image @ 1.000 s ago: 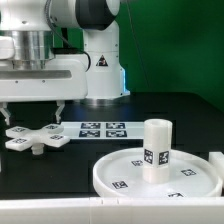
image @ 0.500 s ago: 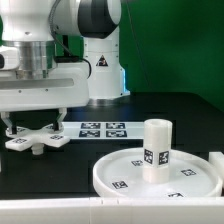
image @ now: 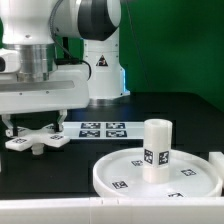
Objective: Assemble round table
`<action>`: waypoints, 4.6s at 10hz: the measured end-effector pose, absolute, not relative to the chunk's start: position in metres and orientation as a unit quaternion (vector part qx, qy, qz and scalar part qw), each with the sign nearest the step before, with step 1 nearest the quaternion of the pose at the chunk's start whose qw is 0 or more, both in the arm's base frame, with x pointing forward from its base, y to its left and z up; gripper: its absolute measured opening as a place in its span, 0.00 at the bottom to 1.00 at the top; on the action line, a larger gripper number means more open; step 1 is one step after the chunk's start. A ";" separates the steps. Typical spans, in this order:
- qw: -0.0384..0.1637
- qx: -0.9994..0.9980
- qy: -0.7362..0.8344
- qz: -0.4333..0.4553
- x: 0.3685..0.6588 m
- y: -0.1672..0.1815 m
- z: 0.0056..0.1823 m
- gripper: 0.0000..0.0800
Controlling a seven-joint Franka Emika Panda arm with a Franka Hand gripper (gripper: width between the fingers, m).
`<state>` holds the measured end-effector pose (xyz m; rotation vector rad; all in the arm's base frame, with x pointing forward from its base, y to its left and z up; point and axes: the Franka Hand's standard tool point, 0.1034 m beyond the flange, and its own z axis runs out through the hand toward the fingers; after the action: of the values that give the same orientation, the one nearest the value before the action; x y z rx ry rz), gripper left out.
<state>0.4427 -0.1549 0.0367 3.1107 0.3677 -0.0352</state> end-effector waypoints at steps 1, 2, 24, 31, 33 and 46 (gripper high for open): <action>0.005 0.993 0.118 -0.011 0.443 -0.155 0.037 0.81; 0.004 0.993 0.118 -0.012 0.443 -0.155 0.036 0.81; -0.006 0.996 0.085 -0.029 0.443 -0.136 0.032 0.55; -0.023 0.998 0.033 -0.038 0.488 -0.062 0.071 0.56; -0.023 0.998 0.035 -0.038 0.489 -0.060 0.072 0.56; -0.032 0.999 0.004 -0.044 0.567 0.031 0.149 0.56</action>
Offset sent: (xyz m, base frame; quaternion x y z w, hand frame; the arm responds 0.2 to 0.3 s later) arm 0.0003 -0.0008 -0.0024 -0.0014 -0.0001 0.0030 1.0000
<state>0.5670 0.0311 0.1489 3.2017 0.0119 -0.1396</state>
